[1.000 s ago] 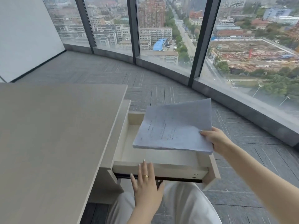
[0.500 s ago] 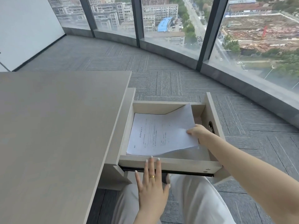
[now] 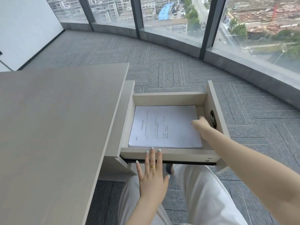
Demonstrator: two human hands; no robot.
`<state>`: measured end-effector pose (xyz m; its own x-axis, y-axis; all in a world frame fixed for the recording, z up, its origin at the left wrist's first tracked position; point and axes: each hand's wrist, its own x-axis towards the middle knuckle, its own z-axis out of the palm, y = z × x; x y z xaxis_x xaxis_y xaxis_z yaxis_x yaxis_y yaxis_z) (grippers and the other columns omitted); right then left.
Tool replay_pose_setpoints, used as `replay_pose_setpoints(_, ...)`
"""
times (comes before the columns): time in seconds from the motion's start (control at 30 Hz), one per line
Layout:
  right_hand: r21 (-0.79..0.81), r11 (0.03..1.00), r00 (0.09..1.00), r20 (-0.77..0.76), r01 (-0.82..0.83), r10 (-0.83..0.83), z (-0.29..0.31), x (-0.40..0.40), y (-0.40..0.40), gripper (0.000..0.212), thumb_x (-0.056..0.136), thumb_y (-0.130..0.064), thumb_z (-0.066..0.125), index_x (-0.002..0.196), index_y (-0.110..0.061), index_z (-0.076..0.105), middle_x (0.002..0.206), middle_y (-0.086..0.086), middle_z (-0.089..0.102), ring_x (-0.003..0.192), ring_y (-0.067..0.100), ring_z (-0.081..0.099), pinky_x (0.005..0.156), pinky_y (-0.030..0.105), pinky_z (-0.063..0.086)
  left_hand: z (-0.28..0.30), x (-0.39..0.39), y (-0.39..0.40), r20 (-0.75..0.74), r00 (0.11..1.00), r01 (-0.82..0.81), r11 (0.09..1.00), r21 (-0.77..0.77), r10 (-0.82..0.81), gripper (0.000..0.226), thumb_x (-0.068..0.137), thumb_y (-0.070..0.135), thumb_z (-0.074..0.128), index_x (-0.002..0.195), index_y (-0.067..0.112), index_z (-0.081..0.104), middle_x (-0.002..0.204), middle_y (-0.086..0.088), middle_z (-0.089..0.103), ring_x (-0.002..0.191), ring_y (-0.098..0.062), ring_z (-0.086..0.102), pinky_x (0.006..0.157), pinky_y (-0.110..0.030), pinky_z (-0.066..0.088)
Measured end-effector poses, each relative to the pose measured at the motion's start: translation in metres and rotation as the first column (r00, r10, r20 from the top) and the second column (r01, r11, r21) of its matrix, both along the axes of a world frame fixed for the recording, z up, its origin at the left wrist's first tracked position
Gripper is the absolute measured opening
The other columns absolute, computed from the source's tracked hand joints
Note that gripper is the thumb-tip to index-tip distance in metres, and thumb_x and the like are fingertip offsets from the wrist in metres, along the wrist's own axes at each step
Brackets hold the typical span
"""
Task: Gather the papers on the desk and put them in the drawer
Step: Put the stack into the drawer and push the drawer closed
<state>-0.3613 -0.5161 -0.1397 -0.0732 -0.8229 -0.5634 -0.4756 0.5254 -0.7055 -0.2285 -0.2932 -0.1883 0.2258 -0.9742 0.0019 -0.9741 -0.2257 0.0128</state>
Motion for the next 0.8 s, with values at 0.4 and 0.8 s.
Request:
replay_pose_setpoints(0.4,-0.484,0.620,0.752,-0.594,-0.618,0.286,0.044,-0.071,0.121,0.061,0.086,-0.003,0.039,0.145,-0.019,0.029,0.156,0.001,0.024,0.146,0.024,0.011,0.118,0.043,0.002,0.054,-0.012,-0.011,-0.122,0.992,-0.010,0.962,0.274,0.045,0.080,0.090,0.044,0.039,0.145,0.015,-0.011,0.158,-0.010,-0.011,0.145,-0.028,-0.011,0.113,-0.056,-0.004)
replay_pose_setpoints(0.8,-0.269,0.558,0.495,-0.815,-0.785,0.303,0.014,-0.136,0.174,0.062,0.095,-0.020,0.036,0.149,-0.023,0.006,0.160,0.001,0.004,0.148,0.021,0.003,0.117,0.046,-0.003,0.159,0.041,0.002,0.016,0.999,0.037,0.999,0.026,-0.037,0.068,0.090,0.042,0.035,0.147,0.021,0.005,0.159,-0.003,0.000,0.146,-0.020,-0.008,0.113,-0.053,-0.010)
